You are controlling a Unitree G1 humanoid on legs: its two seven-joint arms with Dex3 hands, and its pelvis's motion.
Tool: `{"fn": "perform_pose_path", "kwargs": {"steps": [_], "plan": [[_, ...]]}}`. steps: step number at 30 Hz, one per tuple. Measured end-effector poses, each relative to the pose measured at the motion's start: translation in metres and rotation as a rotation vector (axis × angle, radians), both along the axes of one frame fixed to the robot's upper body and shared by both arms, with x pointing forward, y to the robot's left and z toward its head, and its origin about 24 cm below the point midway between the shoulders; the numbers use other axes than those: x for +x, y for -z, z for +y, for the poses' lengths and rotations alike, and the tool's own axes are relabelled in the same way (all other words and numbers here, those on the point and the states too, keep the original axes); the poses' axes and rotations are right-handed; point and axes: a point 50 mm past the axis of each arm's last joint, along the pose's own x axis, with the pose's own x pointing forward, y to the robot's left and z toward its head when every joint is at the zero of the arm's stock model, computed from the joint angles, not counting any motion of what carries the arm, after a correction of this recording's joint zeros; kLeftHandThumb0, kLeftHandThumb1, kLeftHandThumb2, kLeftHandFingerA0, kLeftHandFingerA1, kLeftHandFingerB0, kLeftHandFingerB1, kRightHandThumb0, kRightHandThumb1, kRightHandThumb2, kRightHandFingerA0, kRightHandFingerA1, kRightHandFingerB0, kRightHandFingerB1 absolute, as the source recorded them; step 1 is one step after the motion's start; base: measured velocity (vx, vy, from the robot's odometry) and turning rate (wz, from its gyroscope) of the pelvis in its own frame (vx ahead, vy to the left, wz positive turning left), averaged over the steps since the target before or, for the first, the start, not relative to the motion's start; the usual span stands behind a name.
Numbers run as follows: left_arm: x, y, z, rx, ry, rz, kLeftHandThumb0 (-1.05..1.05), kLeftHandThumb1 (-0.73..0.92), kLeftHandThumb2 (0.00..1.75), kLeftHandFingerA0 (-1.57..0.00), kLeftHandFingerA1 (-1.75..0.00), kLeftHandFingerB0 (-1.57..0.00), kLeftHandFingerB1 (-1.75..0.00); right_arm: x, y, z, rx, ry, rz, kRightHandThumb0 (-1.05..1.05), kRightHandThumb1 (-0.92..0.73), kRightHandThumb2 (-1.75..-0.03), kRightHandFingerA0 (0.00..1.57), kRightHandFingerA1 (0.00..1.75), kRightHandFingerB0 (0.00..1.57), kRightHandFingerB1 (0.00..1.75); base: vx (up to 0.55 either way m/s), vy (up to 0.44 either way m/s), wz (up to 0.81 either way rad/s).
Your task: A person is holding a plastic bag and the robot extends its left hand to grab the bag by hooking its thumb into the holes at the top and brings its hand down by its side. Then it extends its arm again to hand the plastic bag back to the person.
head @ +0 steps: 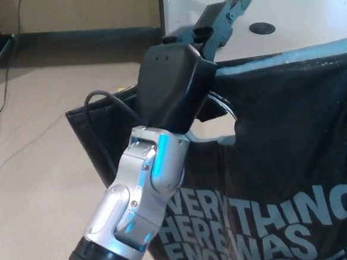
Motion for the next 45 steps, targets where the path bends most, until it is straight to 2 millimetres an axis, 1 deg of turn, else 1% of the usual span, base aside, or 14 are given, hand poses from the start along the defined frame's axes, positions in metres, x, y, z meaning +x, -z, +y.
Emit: {"fn": "perform_pose_path", "kwargs": {"steps": [1, 3, 5, 6, 7, 12, 13, 14, 25, 40, 41, 43, 44, 45], "plan": [[0.001, 0.001, 0.001, -0.004, 0.003, 0.0, -0.07, 0.83, 0.74, -0.86, -1.75, -0.69, -1.28, 0.0, 0.0, 0.0, 0.0, 0.0, 0.0, -0.25, -0.68, -0.6, 0.65, 0.46, 0.49, 0.4, 0.0, 0.0, 0.0], [0.003, 0.002, 0.002, -0.02, 0.001, -0.014, -0.06, 0.8, 0.76, -0.81, -1.71, -0.69, -1.29, 0.0, 0.0, 0.0, 0.0, -0.002, 0.0, -0.34, -0.58, -0.75, 0.61, 0.56, 0.45, 0.49, 0.0, 0.0, 0.0], [0.004, 0.003, 0.004, -0.039, -0.005, -0.033, -0.04, 0.76, 0.8, -0.85, -1.75, -0.7, -1.31, 0.001, 0.0, 0.0, -0.001, -0.003, -0.001, -0.26, -0.68, -0.6, 0.67, 0.48, 0.5, 0.4, 0.0, 0.0, 0.0], [0.004, 0.002, 0.005, -0.046, -0.007, -0.041, -0.03, 0.67, 0.91, -1.11, -1.63, -0.76, -1.27, 0.001, 0.0, 0.0, -0.001, -0.003, -0.001, -0.26, -0.68, -0.6, 0.66, 0.47, 0.5, 0.4, 0.0, 0.0, 0.0], [0.003, 0.002, 0.005, -0.057, -0.01, -0.054, -0.08, 0.73, 0.84, -0.91, -1.75, -0.67, -1.29, 0.001, 0.0, 0.0, -0.001, -0.003, -0.002, -0.26, -0.68, -0.59, 0.69, 0.49, 0.51, 0.4, 0.0, 0.0, 0.0], [0.0, -0.003, 0.01, -0.111, -0.023, -0.125, -0.07, 0.72, 0.76, -0.91, -1.74, -0.73, -1.24, 0.001, 0.0, 0.001, -0.001, -0.006, -0.002, -0.26, -0.68, -0.6, 0.72, 0.51, 0.53, 0.41, 0.0, 0.0, 0.0], [0.0, -0.004, 0.011, -0.115, -0.025, -0.132, -0.07, 0.73, 0.76, -0.93, -1.71, -0.74, -1.21, 0.001, 0.0, 0.001, -0.001, -0.007, -0.002, -0.35, -0.59, -0.78, 0.67, 0.6, 0.5, 0.51, 0.0, 0.0, 0.0], [-0.001, -0.005, 0.012, -0.125, -0.031, -0.152, -0.06, 0.71, 0.77, -0.93, -1.69, -0.76, -1.19, 0.001, 0.0, 0.001, -0.001, -0.009, -0.001, -0.26, -0.68, -0.6, 0.74, 0.52, 0.54, 0.42, 0.0, 0.0, 0.0], [-0.011, -0.008, 0.03, -0.179, -0.054, -0.271, -0.09, 0.76, 0.73, -0.9, -1.68, -0.69, -1.26, -0.001, 0.002, 0.002, -0.013, -0.026, 0.018, -0.26, -0.68, -0.6, 0.79, 0.7, 0.58, 0.42, 0.0, 0.0, 0.0], [-0.023, 0.026, 0.109, -0.16, -0.201, -0.247, -0.11, 0.65, 0.96, -0.98, -1.65, -0.77, -1.24, -0.003, 0.002, -0.003, -0.035, -0.024, 0.038, -0.28, -0.67, -0.6, 0.79, 0.68, 0.58, 0.43, 0.0, 0.0, 0.0], [-0.024, 0.029, 0.115, -0.154, -0.212, -0.243, -0.13, 0.56, 1.01, -1.12, -1.59, -0.84, -1.16, -0.004, 0.002, -0.003, -0.036, -0.024, 0.04, -0.28, -0.68, -0.61, 0.79, 0.65, 0.57, 0.42, 0.0, 0.0, 0.0], [-0.027, 0.033, 0.125, -0.148, -0.23, -0.236, -0.13, 0.65, 0.95, -0.93, -1.68, -0.78, -1.18, -0.004, 0.002, -0.003, -0.036, -0.024, 0.041, -0.27, -0.68, -0.6, 0.79, 0.64, 0.56, 0.42, 0.0, 0.0, 0.0], [-0.03, 0.037, 0.13, -0.142, -0.241, -0.23, -0.14, 0.6, 0.94, -1.13, -1.6, -0.83, -1.16, -0.004, 0.002, -0.003, -0.036, -0.023, 0.041, -0.28, -0.69, -0.6, 0.79, 0.65, 0.55, 0.42, 0.0, 0.0, 0.0], [-0.035, 0.043, 0.138, -0.136, -0.257, -0.217, -0.12, 0.63, 0.99, -0.93, -1.7, -0.78, -1.2, -0.005, 0.003, -0.003, -0.036, -0.022, 0.044, -0.27, -0.69, -0.6, 0.79, 0.65, 0.56, 0.42, 0.0, 0.0, 0.0]]}}
